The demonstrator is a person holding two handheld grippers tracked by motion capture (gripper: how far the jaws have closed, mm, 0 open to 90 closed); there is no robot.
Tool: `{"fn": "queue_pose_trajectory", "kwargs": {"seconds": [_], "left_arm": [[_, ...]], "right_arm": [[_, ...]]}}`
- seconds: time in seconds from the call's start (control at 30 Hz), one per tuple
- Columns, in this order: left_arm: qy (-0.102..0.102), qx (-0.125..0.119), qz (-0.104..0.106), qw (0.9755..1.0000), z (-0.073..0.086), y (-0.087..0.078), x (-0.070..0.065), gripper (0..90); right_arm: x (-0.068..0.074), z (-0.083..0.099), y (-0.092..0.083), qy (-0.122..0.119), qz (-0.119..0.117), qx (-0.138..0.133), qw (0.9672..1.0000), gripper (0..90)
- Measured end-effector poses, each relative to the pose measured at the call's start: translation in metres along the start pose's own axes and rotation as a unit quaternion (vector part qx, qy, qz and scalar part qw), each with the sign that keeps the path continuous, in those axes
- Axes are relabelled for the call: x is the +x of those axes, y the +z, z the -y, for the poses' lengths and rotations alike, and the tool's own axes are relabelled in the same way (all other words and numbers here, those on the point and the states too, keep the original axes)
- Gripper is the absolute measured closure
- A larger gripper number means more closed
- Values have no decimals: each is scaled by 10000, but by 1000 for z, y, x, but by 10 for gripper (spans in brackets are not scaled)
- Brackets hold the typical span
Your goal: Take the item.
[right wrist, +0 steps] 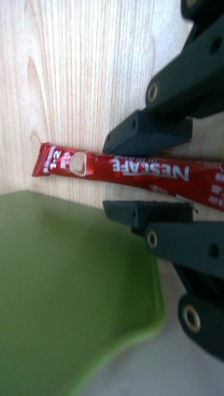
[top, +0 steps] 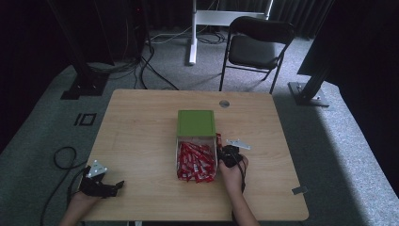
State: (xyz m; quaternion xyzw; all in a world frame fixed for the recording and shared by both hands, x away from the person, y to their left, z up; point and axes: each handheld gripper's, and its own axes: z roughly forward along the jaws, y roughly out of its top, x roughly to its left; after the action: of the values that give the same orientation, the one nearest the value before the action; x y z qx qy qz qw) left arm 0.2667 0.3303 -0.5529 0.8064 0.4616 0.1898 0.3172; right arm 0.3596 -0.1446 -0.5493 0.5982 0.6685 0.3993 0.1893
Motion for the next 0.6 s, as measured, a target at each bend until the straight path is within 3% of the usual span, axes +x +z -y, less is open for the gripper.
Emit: {"fn": "queue_pose_trajectory", "kwargs": {"seconds": [0.3,0.6], "left_arm": [[2,1,0,10000,0,0,0,7],[1,0,0,10000,0,0,0,7]], "right_arm": [[-8,-8,-22,-62,-156,-326,9993,599],[-18,-14,-35,-174,-153,-494,9985,522]]}}
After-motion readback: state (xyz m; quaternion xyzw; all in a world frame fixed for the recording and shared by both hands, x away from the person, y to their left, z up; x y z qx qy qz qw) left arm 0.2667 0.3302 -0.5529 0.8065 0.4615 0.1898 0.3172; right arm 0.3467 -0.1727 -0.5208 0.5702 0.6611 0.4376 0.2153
